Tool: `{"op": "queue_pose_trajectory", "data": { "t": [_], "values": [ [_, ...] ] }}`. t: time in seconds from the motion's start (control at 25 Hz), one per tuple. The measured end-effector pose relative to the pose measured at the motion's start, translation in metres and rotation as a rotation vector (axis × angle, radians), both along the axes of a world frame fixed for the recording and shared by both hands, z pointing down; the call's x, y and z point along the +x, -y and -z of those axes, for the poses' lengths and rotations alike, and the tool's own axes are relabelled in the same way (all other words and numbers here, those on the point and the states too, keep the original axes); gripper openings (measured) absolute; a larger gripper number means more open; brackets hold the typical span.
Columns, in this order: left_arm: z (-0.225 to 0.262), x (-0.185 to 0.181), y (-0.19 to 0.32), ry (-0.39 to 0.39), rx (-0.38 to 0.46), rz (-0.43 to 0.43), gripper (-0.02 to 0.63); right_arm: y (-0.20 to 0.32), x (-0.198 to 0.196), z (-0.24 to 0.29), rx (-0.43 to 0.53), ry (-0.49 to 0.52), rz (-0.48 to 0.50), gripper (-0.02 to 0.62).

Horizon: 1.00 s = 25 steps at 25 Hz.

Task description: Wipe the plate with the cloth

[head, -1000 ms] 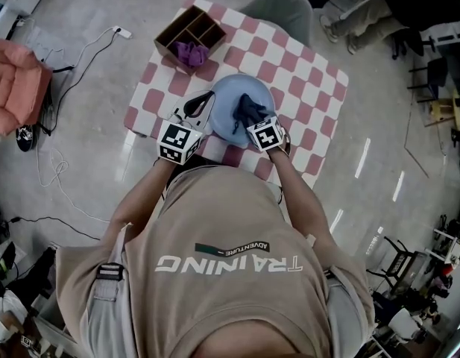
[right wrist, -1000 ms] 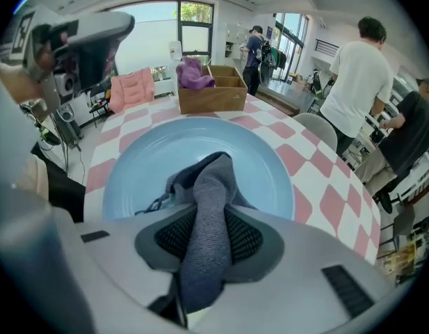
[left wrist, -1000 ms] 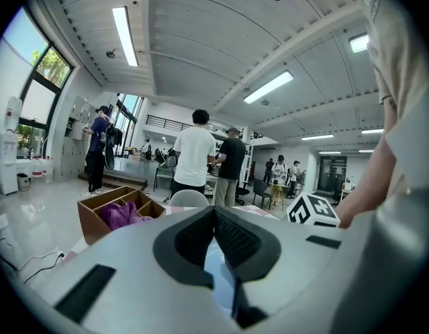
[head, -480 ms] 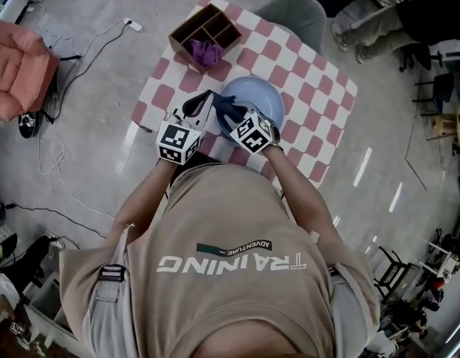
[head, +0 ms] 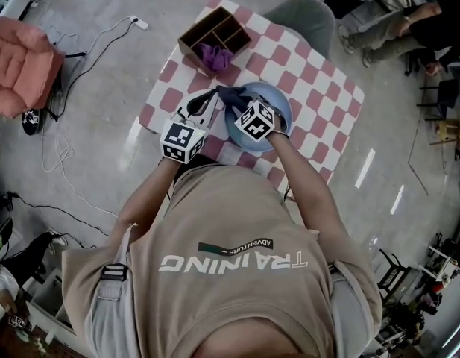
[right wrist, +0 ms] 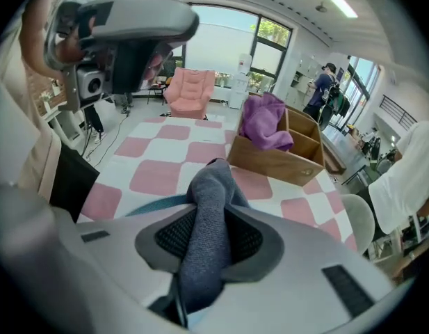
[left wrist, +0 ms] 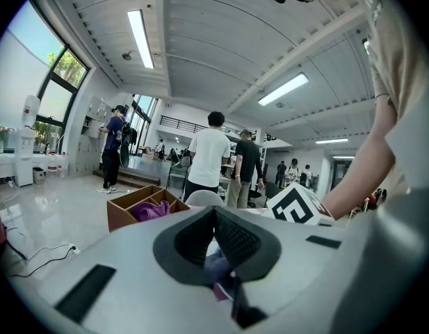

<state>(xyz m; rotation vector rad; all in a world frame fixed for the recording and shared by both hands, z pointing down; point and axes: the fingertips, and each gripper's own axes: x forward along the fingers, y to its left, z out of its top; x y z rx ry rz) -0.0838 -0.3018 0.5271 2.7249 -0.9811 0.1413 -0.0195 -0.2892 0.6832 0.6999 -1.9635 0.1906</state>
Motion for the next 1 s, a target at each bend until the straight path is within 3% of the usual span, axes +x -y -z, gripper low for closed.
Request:
{"op": "queue_pose_trajectory", "data": {
  "t": [0.28, 0.48, 1.0],
  "values": [
    [-0.003, 0.008, 0.008, 0.012, -0.006, -0.025, 0.015, 0.043, 0.071, 0.000, -0.015, -0.005, -0.241, 0.123],
    [-0.001, 0.016, 0.010, 0.013, -0.001, -0.030, 0.015, 0.047, 0.119, 0.000, -0.023, -0.022, -0.331, 0.123],
    [0.007, 0.048, -0.002, 0.025, 0.013, -0.089, 0.015, -0.037, 0.187, 0.003, -0.052, 0.057, -0.481, 0.123]
  ]
}}
